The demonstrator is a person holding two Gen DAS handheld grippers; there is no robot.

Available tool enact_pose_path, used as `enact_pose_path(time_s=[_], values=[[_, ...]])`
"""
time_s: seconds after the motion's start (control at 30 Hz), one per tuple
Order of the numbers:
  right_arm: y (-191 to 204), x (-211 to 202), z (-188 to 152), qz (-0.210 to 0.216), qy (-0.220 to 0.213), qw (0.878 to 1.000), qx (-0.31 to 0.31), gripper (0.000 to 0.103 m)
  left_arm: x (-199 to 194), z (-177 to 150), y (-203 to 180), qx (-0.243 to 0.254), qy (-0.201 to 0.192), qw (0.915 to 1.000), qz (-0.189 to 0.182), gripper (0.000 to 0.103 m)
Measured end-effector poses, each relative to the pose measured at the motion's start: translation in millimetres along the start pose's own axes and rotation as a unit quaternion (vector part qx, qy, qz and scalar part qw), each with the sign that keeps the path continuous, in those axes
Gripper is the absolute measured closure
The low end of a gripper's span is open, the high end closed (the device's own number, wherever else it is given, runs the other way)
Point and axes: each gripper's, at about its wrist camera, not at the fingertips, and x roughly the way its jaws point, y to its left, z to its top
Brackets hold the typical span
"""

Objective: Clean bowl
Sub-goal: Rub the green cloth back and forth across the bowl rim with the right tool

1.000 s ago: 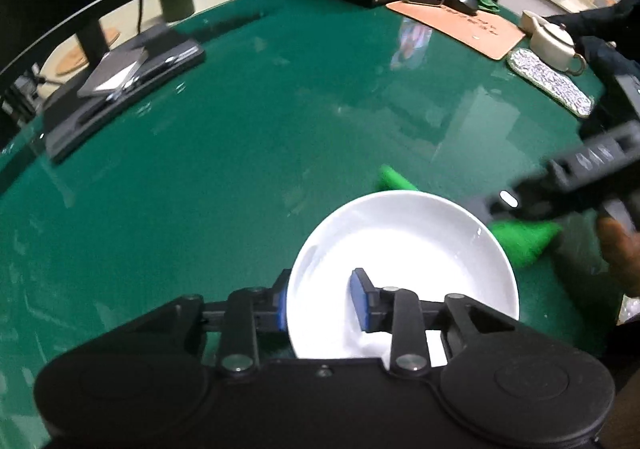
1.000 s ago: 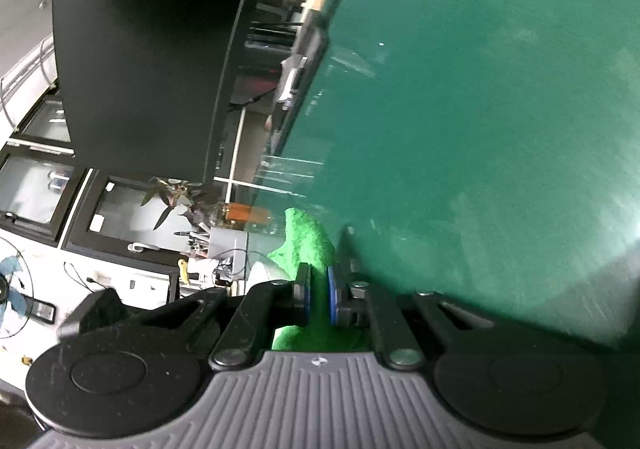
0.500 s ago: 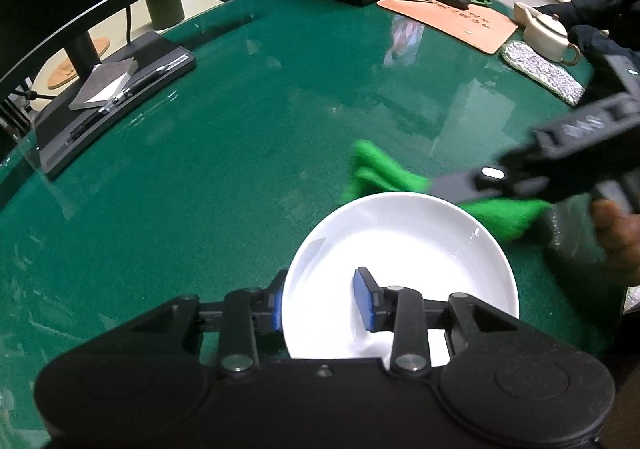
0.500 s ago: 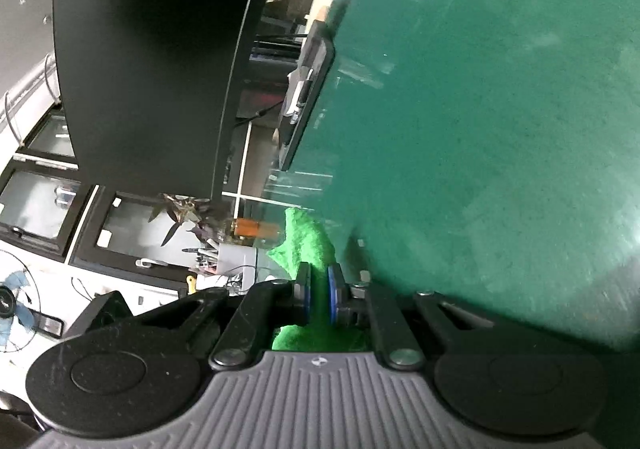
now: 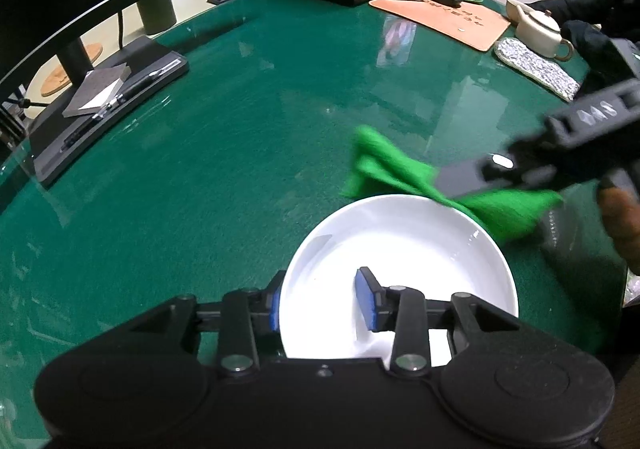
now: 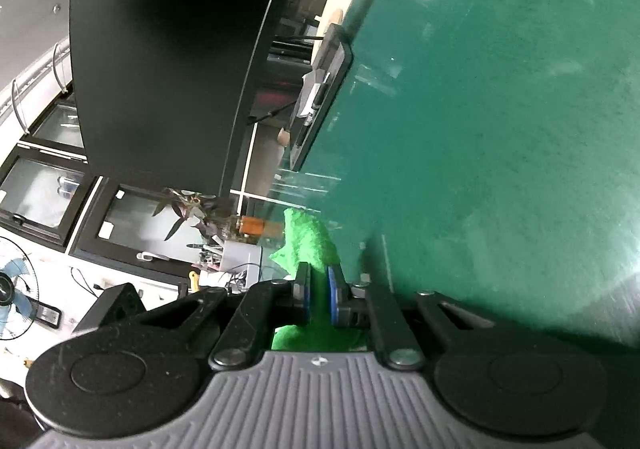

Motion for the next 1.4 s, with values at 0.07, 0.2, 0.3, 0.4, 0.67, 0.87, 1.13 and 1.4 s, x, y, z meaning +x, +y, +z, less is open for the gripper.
enact_pose_path(time_s=[0.07,0.2,0.3,0.4,0.67,0.87,1.13,1.4], values=[[-1,-11,-8,-0.007,0.012,1.000,0.001,0.093,0,0,0,0.003,-0.001,1.0000,-0.002,0.066],[-6,-10,-7,-0.011,0.015,1.000,0.012,0.093,1,1,0,0.006,0.000,1.0000,-0.002,0.066],[-9,13,6,-0.010,0.009,1.000,0.001,0.093,1,2,-1,0.006,0.002,1.0000,0.000,0.065],[-7,23,9,-0.006,0.012,1.000,-0.007,0.093,1,2,-1,0.010,0.002,0.9999,-0.003,0.065],[-17,-6,-15,-0.027,0.025,0.999,0.022,0.093,2,1,-1,0.012,-0.006,0.9999,-0.009,0.061],[-14,24,6,-0.015,0.008,1.000,0.016,0.093,1,3,1,-0.021,0.003,0.9998,-0.002,0.065],[-7,11,12,-0.046,-0.005,0.999,0.015,0.093,-24,-25,-4,-0.097,-0.026,0.9949,0.014,0.065],[-5,26,6,-0.051,0.023,0.998,0.013,0.093,-15,-26,-3,-0.075,-0.024,0.9967,0.018,0.078]])
